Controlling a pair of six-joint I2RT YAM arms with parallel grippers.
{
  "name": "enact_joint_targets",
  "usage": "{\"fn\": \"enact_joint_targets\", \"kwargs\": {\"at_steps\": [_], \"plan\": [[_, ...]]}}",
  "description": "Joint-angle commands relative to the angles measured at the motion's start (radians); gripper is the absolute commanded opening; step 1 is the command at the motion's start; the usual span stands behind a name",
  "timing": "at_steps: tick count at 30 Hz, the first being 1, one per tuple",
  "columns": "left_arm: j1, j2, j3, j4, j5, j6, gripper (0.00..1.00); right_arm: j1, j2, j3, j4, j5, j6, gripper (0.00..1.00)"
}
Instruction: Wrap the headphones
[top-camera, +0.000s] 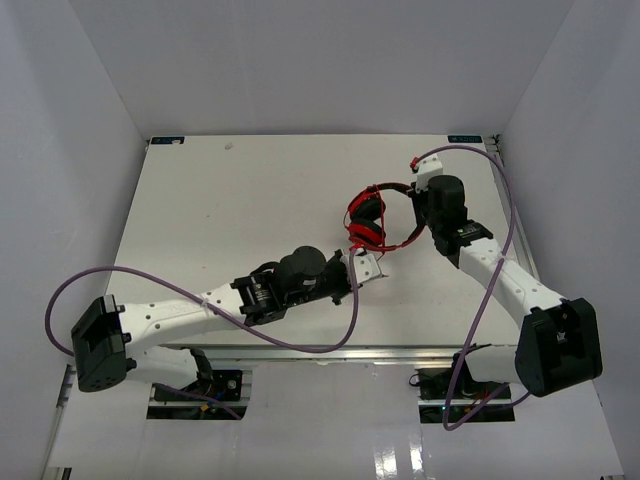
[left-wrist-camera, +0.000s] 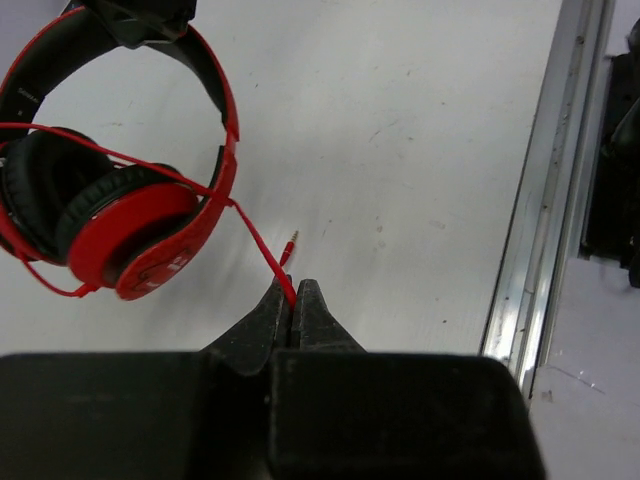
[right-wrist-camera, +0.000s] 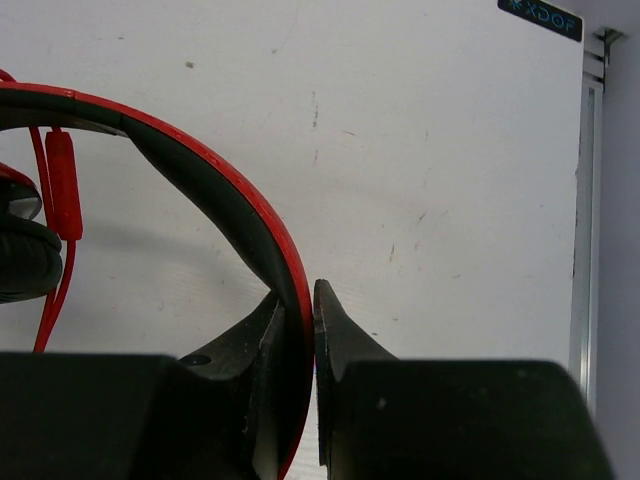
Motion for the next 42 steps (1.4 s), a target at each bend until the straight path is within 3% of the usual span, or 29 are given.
{"fn": "enact_joint_targets", "kwargs": {"at_steps": [1, 7, 20, 25, 30, 42], "plan": [[0.024, -0.077, 0.062, -0.184, -0.071, 0.115, 0.0, -0.007, -0.053, -0.016, 0.168, -0.132, -0.229, 0.08], [0.105, -0.068, 0.09, -0.185, -0.057, 0.162, 0.0, -0.003, -0.123, -0.035, 0.063, -0.4, -0.341, 0.08], [0.273, 0.025, 0.177, -0.06, -0.018, 0.221, 0.0, 0.011, -0.192, -0.079, -0.054, -0.623, -0.31, 0.08], [0.31, 0.054, 0.193, -0.034, 0.012, 0.223, 0.04, 0.02, -0.199, -0.086, -0.075, -0.648, -0.297, 0.08], [0.328, 0.059, 0.182, -0.013, 0.014, 0.218, 0.14, 0.031, -0.198, -0.1, -0.086, -0.642, -0.302, 0.08], [0.369, 0.049, 0.122, 0.007, 0.003, 0.212, 0.24, 0.033, -0.206, -0.079, -0.124, -0.719, -0.241, 0.08]]}}
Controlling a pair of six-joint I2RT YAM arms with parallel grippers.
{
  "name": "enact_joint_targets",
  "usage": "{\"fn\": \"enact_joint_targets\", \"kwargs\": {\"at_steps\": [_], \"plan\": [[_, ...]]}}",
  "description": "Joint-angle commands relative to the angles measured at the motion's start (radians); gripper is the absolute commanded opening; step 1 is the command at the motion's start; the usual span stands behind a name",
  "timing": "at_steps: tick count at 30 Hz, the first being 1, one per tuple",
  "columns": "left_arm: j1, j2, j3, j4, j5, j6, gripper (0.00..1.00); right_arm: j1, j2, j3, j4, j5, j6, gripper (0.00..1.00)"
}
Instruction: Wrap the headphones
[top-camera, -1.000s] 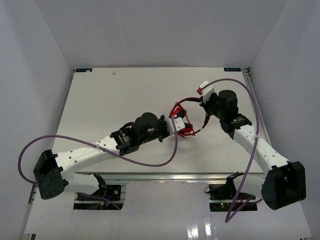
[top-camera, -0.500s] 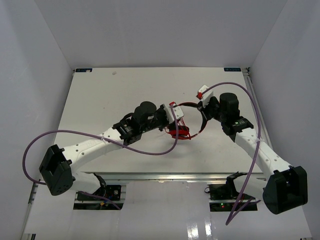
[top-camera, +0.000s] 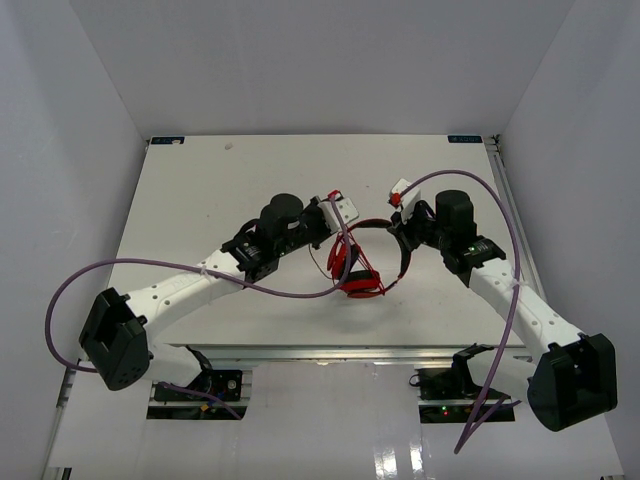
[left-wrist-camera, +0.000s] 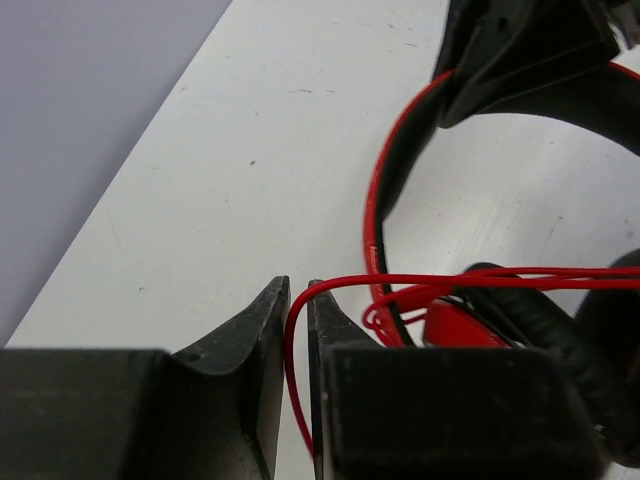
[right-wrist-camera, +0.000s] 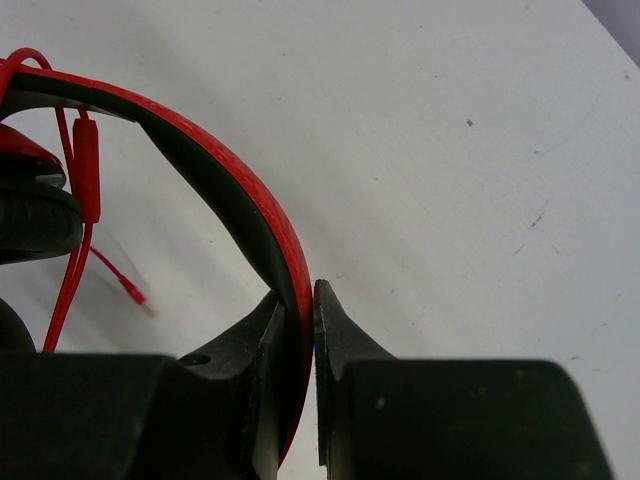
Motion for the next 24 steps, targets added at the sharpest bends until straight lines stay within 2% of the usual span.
{"fn": "enact_joint_targets", "kwargs": {"at_steps": [1, 6, 11, 17, 24], "plan": [[0.033, -0.032, -0.026, 0.067, -0.046, -0.001, 0.23, 0.007, -0.032, 0.018, -0.032, -0.102, 0.046, 0.08], [0.049, -0.049, -0.093, 0.099, -0.021, -0.034, 0.19, 0.007, -0.032, 0.046, -0.056, -0.146, 0.099, 0.08], [0.065, -0.078, -0.171, 0.158, -0.008, -0.075, 0.19, 0.005, -0.036, 0.1, -0.084, -0.218, 0.171, 0.08], [0.112, -0.115, -0.271, 0.271, 0.059, -0.17, 0.23, -0.005, -0.044, 0.174, -0.126, -0.327, 0.243, 0.08], [0.125, -0.138, -0.395, 0.453, 0.165, -0.346, 0.26, -0.016, -0.044, 0.222, -0.124, -0.323, 0.328, 0.08]]}}
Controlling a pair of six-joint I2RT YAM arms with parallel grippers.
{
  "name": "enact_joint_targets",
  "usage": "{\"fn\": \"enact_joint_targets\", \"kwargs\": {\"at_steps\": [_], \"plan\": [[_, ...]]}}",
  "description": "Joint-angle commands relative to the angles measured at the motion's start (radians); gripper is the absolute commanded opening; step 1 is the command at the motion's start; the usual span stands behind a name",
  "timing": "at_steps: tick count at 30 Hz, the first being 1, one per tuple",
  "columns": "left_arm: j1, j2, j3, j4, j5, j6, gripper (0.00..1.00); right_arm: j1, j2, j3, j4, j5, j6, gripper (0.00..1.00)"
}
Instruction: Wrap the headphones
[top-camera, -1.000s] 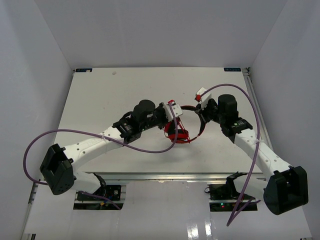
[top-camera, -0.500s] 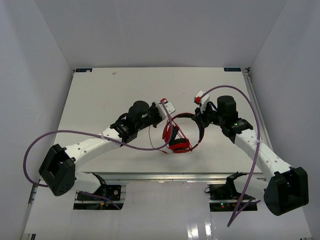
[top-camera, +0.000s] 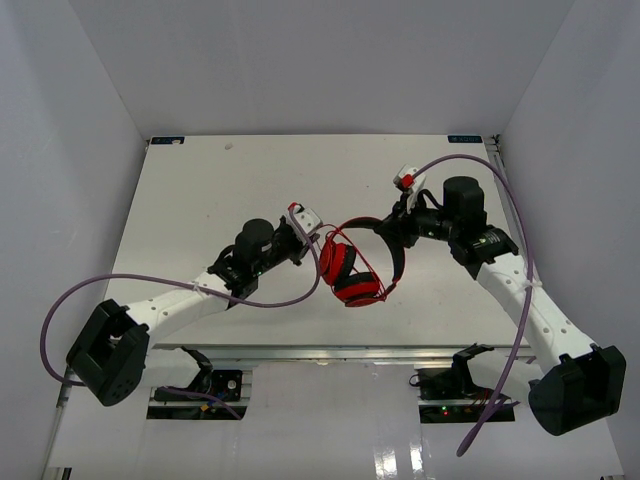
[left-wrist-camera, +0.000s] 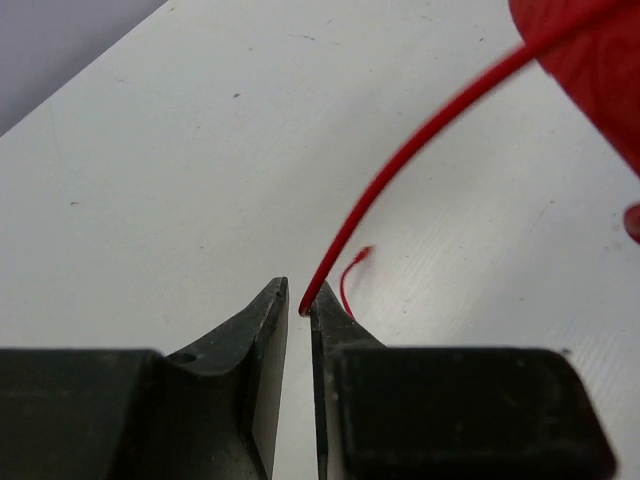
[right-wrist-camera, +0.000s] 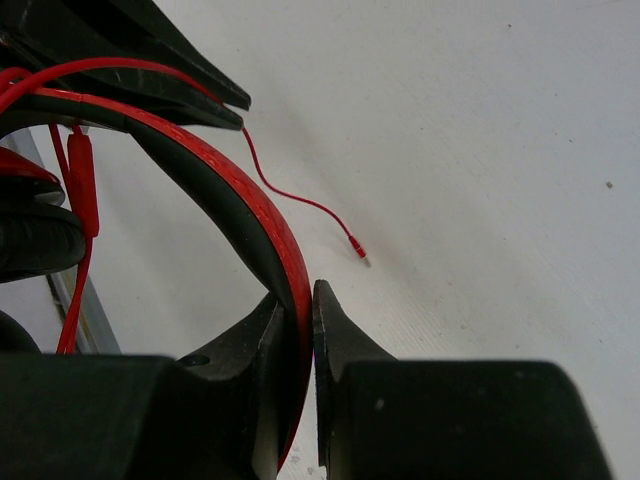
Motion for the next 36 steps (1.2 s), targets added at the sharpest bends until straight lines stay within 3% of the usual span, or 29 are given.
{"fn": "enact_joint_targets", "kwargs": {"at_steps": [1, 6, 10, 16, 21, 23, 26, 28, 31, 36], "plan": [[0.003, -0.047, -0.07, 0.197, 0.107, -0.17, 0.27, -0.012, -0.017, 0.086, 0.026, -0.04, 0.122, 0.08], [0.002, -0.027, -0.183, 0.461, 0.145, -0.303, 0.36, -0.015, 0.016, 0.128, 0.022, -0.034, 0.169, 0.08], [0.001, -0.008, -0.229, 0.567, 0.148, -0.345, 0.46, -0.015, 0.029, 0.156, 0.017, -0.03, 0.188, 0.08], [0.001, 0.075, -0.243, 0.661, 0.167, -0.414, 0.46, -0.015, 0.049, 0.175, 0.019, -0.018, 0.243, 0.08], [0.001, 0.209, -0.253, 0.829, 0.164, -0.487, 0.46, -0.018, 0.069, 0.204, 0.016, -0.039, 0.293, 0.08], [0.001, 0.249, -0.234, 0.85, 0.168, -0.509, 0.44, -0.018, 0.078, 0.215, 0.013, -0.039, 0.302, 0.08], [0.001, 0.322, -0.223, 0.923, 0.173, -0.543, 0.27, -0.018, 0.08, 0.246, 0.004, -0.009, 0.312, 0.08], [0.001, 0.371, -0.214, 0.975, 0.184, -0.579, 0.21, -0.018, 0.081, 0.258, 0.005, 0.007, 0.319, 0.08], [0.001, 0.436, -0.192, 1.041, 0.201, -0.621, 0.18, -0.018, 0.095, 0.278, 0.005, 0.009, 0.327, 0.08], [-0.001, 0.535, -0.137, 1.131, 0.196, -0.669, 0.02, -0.022, 0.114, 0.305, 0.005, -0.002, 0.343, 0.08]]}}
